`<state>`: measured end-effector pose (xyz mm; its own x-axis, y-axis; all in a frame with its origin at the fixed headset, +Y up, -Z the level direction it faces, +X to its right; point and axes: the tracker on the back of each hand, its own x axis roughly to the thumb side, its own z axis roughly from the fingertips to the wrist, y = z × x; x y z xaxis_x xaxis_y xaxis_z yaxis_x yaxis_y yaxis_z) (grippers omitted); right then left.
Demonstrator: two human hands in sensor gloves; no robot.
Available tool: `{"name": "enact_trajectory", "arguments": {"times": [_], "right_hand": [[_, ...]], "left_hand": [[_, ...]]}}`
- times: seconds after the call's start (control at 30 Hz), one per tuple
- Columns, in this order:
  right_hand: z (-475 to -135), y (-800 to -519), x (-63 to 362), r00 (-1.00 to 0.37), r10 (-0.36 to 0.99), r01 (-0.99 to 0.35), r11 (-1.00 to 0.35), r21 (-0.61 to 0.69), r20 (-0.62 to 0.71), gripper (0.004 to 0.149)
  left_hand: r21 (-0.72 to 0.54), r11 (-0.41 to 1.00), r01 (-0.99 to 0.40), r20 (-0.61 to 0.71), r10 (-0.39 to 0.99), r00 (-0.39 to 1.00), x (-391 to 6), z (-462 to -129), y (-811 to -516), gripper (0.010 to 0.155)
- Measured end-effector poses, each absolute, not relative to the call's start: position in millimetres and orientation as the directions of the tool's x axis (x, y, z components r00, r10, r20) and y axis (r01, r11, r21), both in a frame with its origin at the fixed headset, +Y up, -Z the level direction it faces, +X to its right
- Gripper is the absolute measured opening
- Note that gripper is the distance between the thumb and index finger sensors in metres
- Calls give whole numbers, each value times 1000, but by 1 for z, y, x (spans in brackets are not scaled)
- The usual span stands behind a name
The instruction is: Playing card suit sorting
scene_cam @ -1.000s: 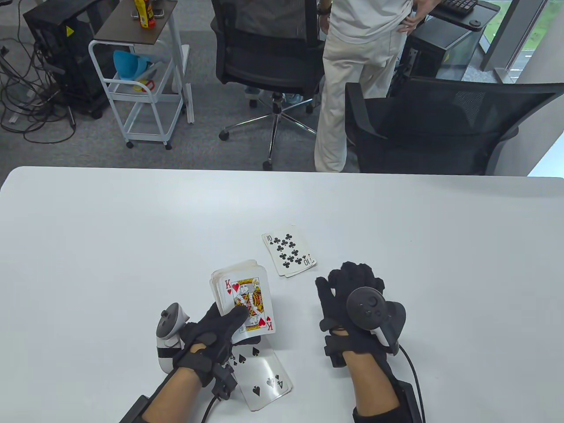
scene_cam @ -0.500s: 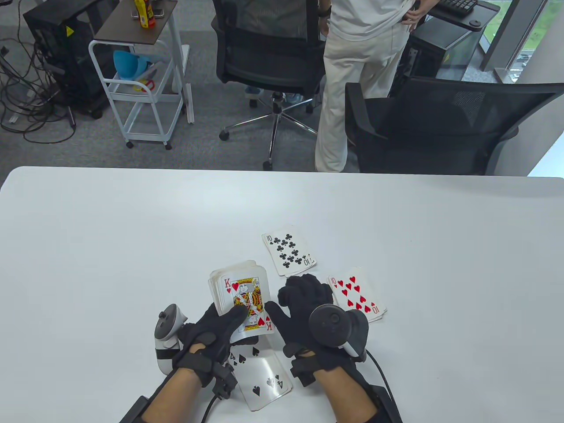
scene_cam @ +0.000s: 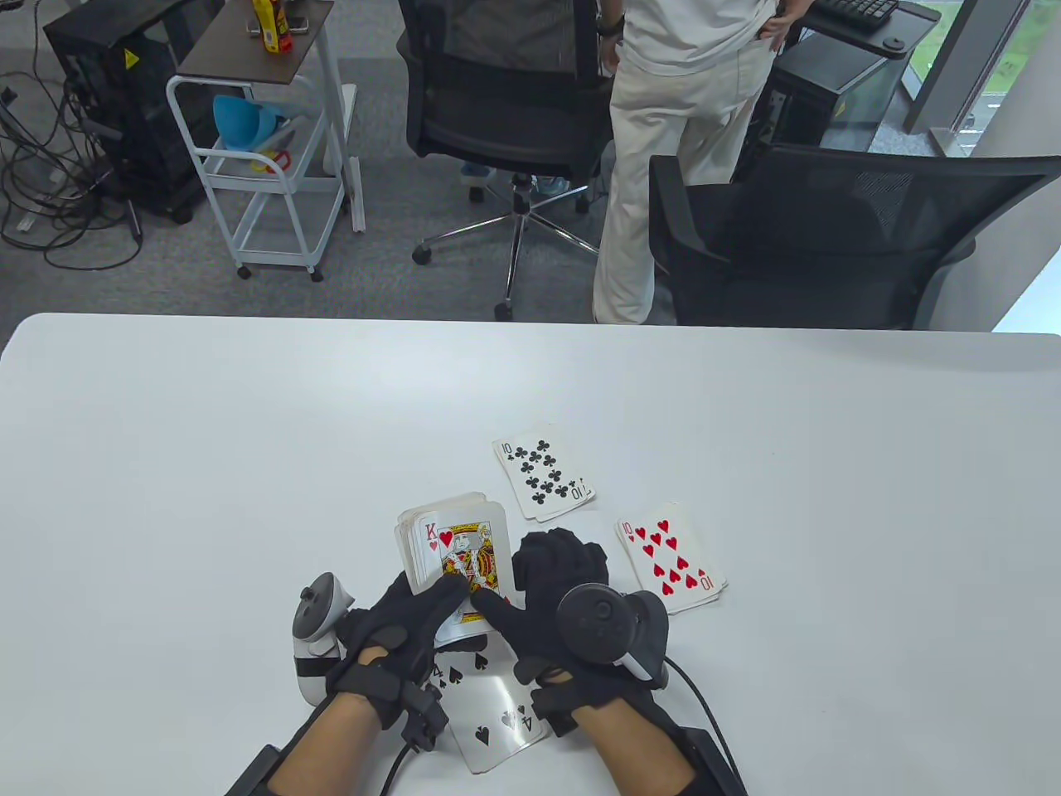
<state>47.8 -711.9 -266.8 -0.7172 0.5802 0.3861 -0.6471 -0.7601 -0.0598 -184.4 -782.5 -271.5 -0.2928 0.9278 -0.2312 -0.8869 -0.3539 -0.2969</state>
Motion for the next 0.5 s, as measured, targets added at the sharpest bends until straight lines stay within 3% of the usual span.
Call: {"name": "enact_trajectory", "arguments": {"times": [0.5], "right_hand": [[-265,-711,50,-675,622,-708,-697,-112,396,48]], "left_hand": [[-318,-373,-872,-244,921,-305,-182,-272,-784,63]]}}
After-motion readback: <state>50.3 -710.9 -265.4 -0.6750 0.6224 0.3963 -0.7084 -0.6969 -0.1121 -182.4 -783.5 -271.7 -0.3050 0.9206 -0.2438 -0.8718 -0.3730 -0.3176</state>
